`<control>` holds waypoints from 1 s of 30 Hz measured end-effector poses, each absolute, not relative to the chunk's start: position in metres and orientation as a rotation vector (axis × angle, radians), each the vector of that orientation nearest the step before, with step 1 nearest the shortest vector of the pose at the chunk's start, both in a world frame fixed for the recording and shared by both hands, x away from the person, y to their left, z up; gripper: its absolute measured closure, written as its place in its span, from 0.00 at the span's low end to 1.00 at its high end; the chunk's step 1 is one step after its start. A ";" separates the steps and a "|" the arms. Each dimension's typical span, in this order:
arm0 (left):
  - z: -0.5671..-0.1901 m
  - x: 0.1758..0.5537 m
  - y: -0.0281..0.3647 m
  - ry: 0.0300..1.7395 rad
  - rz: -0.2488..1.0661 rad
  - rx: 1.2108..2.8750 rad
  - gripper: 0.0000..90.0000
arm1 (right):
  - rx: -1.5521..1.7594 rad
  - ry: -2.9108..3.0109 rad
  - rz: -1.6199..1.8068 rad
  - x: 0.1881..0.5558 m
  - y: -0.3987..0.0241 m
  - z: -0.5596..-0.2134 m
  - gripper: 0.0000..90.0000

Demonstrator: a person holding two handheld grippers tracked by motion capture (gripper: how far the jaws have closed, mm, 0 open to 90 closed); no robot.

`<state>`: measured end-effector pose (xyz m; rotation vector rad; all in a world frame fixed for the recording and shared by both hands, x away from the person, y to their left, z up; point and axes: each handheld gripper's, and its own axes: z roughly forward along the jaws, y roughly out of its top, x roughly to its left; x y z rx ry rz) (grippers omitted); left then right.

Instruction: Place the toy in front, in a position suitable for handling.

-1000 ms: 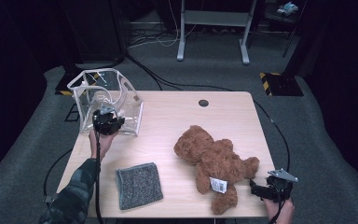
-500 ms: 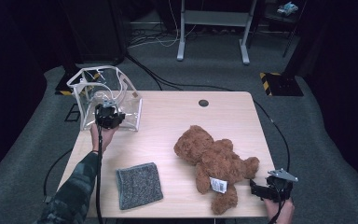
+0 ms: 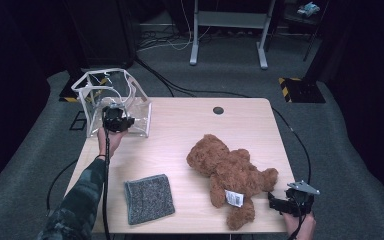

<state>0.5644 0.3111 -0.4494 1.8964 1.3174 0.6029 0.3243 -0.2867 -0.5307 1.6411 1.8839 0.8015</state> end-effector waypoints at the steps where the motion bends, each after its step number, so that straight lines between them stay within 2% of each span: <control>1: -0.450 0.566 0.310 1.314 0.603 1.906 0.84 | 1.639 1.886 0.802 0.324 -0.287 -0.531 0.00; 16: -0.448 0.577 0.307 1.350 0.603 1.919 0.81 | 1.647 1.879 0.802 0.324 -0.286 -0.531 0.00; 19: -0.448 0.576 0.306 1.362 0.596 1.910 0.72 | 1.643 1.884 0.801 0.324 -0.287 -0.531 0.00; 21: -0.446 0.575 0.307 1.366 0.600 1.911 0.61 | 1.642 1.885 0.801 0.324 -0.287 -0.531 0.00; 22: -0.445 0.574 0.308 1.366 0.588 1.907 0.61 | 1.641 1.884 0.801 0.324 -0.287 -0.531 0.00; 23: -0.445 0.573 0.310 1.370 0.583 1.921 0.48 | 1.640 1.885 0.801 0.324 -0.287 -0.531 0.00; 24: -0.445 0.571 0.314 1.373 0.560 1.928 0.43 | 1.640 1.884 0.801 0.324 -0.287 -0.531 0.00; 26: -0.445 0.570 0.316 1.380 0.542 1.912 0.40 | 1.636 1.884 0.800 0.324 -0.287 -0.531 0.00; 27: -0.445 0.567 0.319 1.379 0.514 1.903 0.33 | 1.636 1.882 0.800 0.324 -0.287 -0.531 0.00; 30: -0.444 0.561 0.320 1.370 0.498 1.897 0.28 | 1.643 1.880 0.800 0.325 -0.287 -0.531 0.00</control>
